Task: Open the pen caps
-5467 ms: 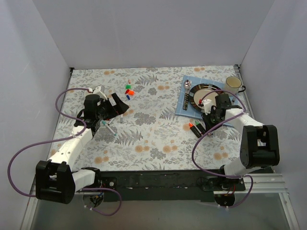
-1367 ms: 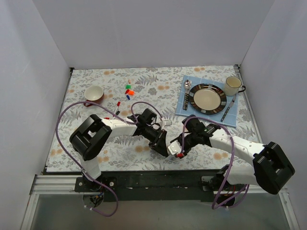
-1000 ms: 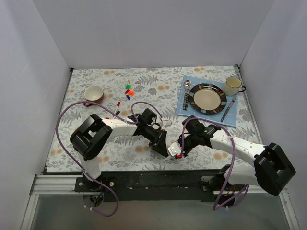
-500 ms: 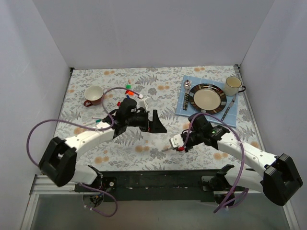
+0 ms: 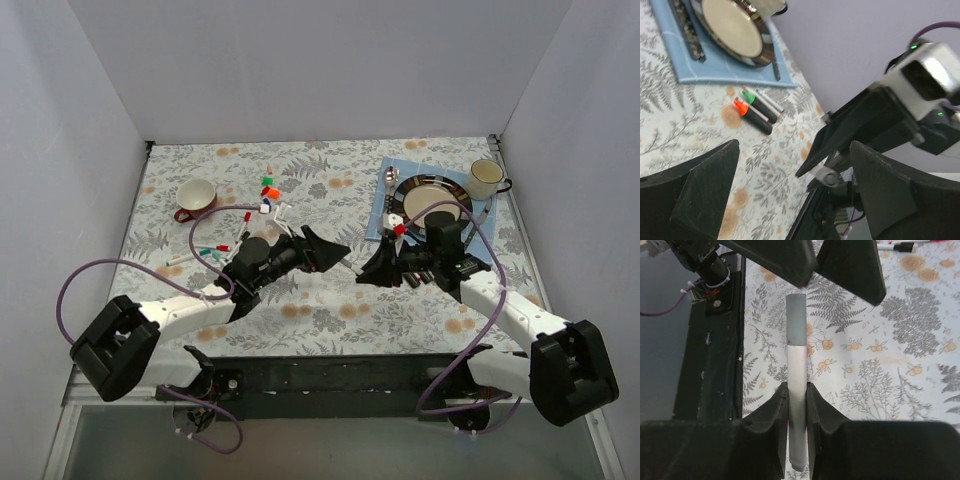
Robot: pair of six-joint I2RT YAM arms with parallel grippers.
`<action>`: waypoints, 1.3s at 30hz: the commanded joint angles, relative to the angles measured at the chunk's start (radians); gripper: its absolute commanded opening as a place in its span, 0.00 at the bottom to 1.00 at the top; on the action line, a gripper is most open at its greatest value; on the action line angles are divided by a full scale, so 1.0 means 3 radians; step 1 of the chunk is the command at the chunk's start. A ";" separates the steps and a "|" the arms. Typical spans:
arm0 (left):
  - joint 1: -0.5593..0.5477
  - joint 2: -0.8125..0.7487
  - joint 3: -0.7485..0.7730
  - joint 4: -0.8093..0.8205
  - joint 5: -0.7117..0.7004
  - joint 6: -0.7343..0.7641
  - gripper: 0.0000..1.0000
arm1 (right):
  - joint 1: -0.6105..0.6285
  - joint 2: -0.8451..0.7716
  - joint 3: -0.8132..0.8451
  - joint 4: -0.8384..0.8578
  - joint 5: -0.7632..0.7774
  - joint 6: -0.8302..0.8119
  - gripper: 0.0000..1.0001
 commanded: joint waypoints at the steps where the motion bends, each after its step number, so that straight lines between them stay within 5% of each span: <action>1: -0.0104 0.0053 -0.0077 0.0812 -0.0364 -0.0058 0.91 | -0.0029 0.0144 -0.0123 0.0721 -0.0132 0.0978 0.01; 15: -0.0268 0.0524 0.0051 0.1206 -0.0272 -0.0124 0.66 | -0.0105 0.0211 -0.0240 0.1156 0.0099 0.1455 0.01; 26: -0.0350 0.0652 0.0132 0.1365 -0.0292 -0.0160 0.37 | -0.0182 0.0298 -0.0307 0.1360 0.0165 0.1706 0.01; 32: -0.0380 0.0698 0.0173 0.1360 -0.0307 -0.0150 0.32 | -0.0249 0.0278 -0.0338 0.1462 0.0155 0.1828 0.01; 39: -0.0386 0.0729 0.0255 0.1350 -0.0287 -0.0135 0.05 | -0.0244 0.0308 -0.0338 0.1462 0.0155 0.1828 0.01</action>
